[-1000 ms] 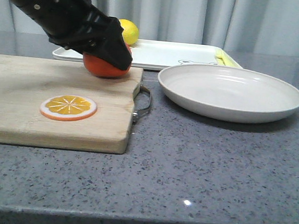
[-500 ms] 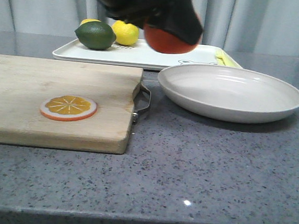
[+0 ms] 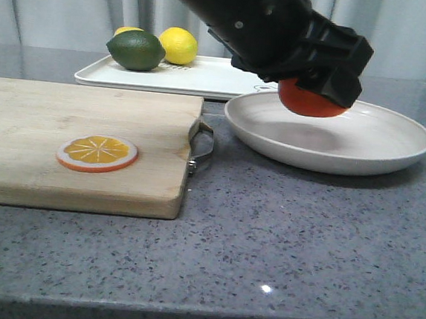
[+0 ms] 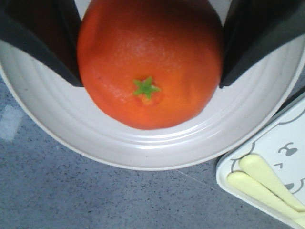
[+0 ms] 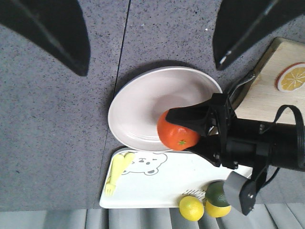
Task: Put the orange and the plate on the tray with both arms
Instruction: 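Carry the orange with the left gripper and lower it onto the white plate, then open the left gripper and lift it away from the orange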
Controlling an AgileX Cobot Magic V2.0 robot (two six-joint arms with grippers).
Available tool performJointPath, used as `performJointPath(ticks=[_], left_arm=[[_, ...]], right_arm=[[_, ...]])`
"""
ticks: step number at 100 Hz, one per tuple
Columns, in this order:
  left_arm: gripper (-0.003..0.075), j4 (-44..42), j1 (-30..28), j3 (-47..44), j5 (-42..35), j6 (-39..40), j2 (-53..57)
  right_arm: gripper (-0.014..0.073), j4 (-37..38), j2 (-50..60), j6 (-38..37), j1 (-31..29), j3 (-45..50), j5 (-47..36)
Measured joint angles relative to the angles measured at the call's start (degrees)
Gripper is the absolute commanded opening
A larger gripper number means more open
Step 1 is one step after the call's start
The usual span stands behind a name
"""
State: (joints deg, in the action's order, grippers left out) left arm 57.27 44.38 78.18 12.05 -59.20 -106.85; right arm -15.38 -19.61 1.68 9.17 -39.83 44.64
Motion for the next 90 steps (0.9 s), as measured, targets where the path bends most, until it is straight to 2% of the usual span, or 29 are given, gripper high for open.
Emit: performJointPath(ticks=[24,31,36,43,55,62,90], left_arm=[[0.0144,0.1,0.1,0.5,0.3,0.0,-2.8],[0.0167,0.1,0.1,0.6,0.4,0.0,-3.3],[0.021,0.1,0.1,0.6,0.6,0.0,-3.3],[0.0314,0.1,0.1,0.7,0.6,0.0,-3.3],[0.054,0.1,0.1,0.8,0.7,0.0,-3.3],[0.0602,0.1,0.1,0.8,0.8,0.1,-3.3],[0.0606,0.1,0.1,0.8,1.5,1.1,-2.1]], right_arm=[[0.0542,0.0,0.0,0.0,0.0,0.0,0.0],[0.0542,0.0,0.0,0.0,0.0,0.0,0.0],[0.0542,0.0,0.0,0.0,0.0,0.0,0.0],[0.0542,0.0,0.0,0.0,0.0,0.0,0.0],[0.0542,0.0,0.0,0.0,0.0,0.0,0.0],[0.0542,0.0,0.0,0.0,0.0,0.0,0.0],[0.0542,0.0,0.0,0.0,0.0,0.0,0.0]])
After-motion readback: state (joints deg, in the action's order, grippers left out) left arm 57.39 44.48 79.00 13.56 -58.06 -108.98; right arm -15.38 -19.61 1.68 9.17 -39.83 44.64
